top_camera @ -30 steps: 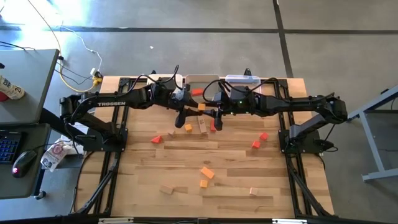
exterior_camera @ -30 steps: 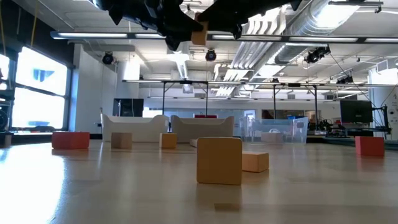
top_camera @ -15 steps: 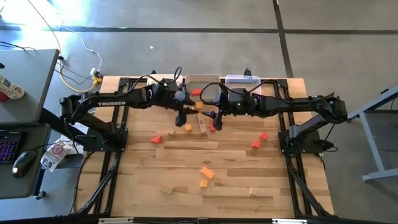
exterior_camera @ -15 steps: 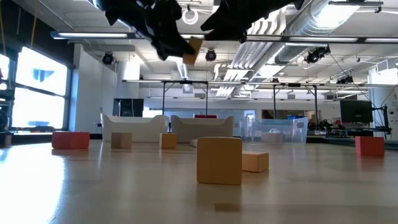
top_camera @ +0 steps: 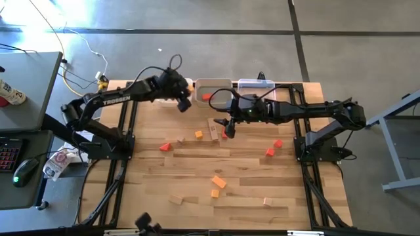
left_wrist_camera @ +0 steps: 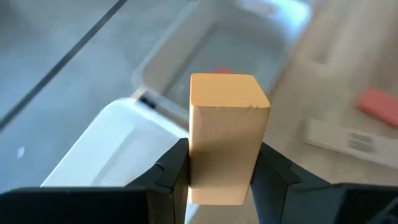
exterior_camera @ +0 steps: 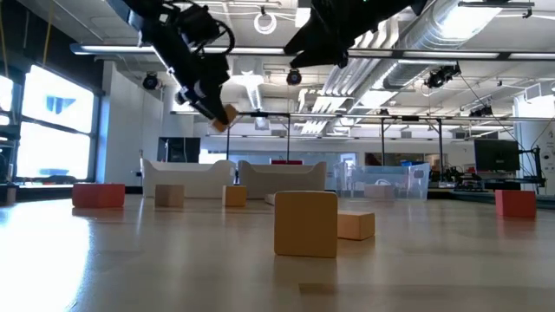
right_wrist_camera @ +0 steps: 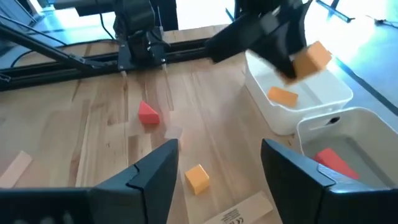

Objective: Sort & place blocks by color
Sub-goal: Put the yellow block into the white bin

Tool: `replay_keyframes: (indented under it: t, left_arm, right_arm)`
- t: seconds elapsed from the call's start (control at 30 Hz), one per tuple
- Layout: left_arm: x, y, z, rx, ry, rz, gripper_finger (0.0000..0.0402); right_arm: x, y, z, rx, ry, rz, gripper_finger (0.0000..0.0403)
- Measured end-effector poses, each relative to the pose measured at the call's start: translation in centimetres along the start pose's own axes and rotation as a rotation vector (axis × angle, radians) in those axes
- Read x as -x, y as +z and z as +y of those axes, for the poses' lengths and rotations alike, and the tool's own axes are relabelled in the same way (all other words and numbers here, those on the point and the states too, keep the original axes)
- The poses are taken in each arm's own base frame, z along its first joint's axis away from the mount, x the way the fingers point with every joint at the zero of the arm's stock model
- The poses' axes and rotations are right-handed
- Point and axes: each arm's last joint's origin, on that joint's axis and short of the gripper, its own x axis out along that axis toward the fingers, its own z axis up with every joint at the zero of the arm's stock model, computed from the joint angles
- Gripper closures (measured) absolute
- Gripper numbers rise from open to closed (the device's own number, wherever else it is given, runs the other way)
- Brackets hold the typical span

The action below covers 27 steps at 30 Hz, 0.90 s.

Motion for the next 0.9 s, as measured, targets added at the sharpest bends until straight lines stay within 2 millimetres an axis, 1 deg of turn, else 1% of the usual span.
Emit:
replay_keyframes:
  t: [0.1,0.2,0.3,0.47,0.63,0.8,0.9]
  left_arm:
    - [-0.4,-0.8,1.7,0.096,0.039,0.026,0.0298]
    - [-0.6,-1.3,3.0,0.153,0.067,0.054,0.0298]
    - [-0.7,-1.7,3.7,0.201,0.08,0.083,0.0298]
    - [-0.7,-2.0,4.6,0.264,0.124,0.096,0.0298]
    - [-0.9,-2.3,5.3,0.302,0.192,0.11,0.0296]
    - [-2.0,-2.8,6.1,0.344,0.243,0.148,0.0289]
    - [-3.2,-3.5,6.6,0.352,0.27,0.194,0.0287]
  right_arm:
    - [-0.4,-0.3,0.0,-0.002,-0.001,0.014,0.0187]
    - [-0.9,-0.4,0.0,-0.019,-0.001,0.007,0.0187]
    - [-1.6,-0.6,0.0,-0.039,-0.013,0.007,0.0187]
    - [-2.6,-1.2,-0.2,-0.085,-0.086,0.019,0.0187]
    - [-3.9,-2.0,-0.2,-0.157,-0.099,0.045,0.0187]
    - [-5.6,-3.4,-0.2,-0.232,-0.129,0.096,0.0187]
    - [-6.5,-4.3,-0.3,-0.273,-0.162,0.12,0.0187]
